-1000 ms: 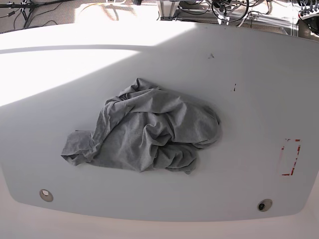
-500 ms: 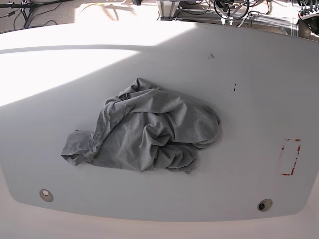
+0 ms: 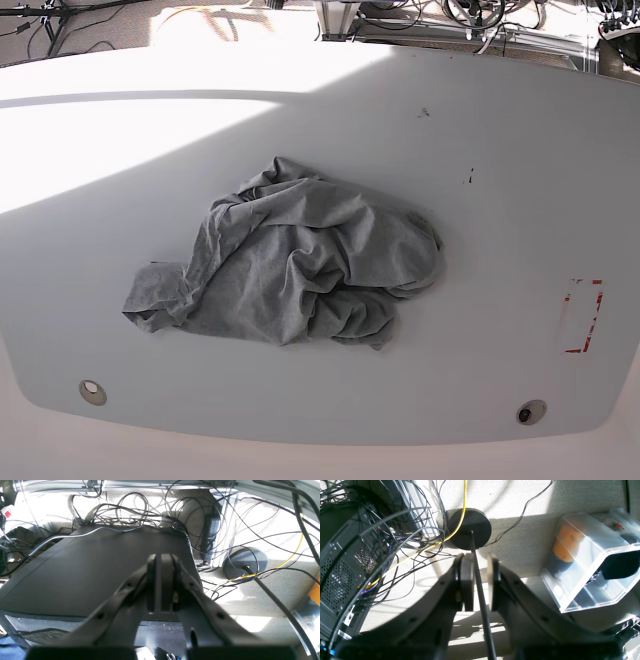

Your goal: Fold the T-shirt properly

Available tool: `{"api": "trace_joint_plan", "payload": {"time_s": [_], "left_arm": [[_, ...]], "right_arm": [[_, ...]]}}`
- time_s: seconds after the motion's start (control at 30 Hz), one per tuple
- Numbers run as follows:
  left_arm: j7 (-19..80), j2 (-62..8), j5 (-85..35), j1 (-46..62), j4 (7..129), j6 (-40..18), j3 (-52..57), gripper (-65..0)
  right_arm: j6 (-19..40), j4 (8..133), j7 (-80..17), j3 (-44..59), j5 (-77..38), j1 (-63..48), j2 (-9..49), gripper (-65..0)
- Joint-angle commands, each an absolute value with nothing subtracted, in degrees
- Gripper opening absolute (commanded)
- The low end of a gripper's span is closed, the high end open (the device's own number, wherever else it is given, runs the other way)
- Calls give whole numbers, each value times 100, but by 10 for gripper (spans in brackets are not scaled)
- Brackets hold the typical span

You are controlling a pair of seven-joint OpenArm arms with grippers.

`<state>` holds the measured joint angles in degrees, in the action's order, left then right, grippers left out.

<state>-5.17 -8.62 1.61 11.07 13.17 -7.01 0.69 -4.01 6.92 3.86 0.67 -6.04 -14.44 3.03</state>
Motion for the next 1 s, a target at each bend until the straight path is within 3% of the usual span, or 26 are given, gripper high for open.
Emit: {"api": "trace_joint_plan", "payload": {"time_s": [0.0,0.97], "left_arm": [[-519,-847,160,1243,1472,-737,67,-622],[-635,-781,194,1166,1305,-760,67,-631]], "right_arm": [[-383,821,349,49,-614,-1640,321,-565],[-403,1052,412,56,-588,-1937,349,-565]]}}
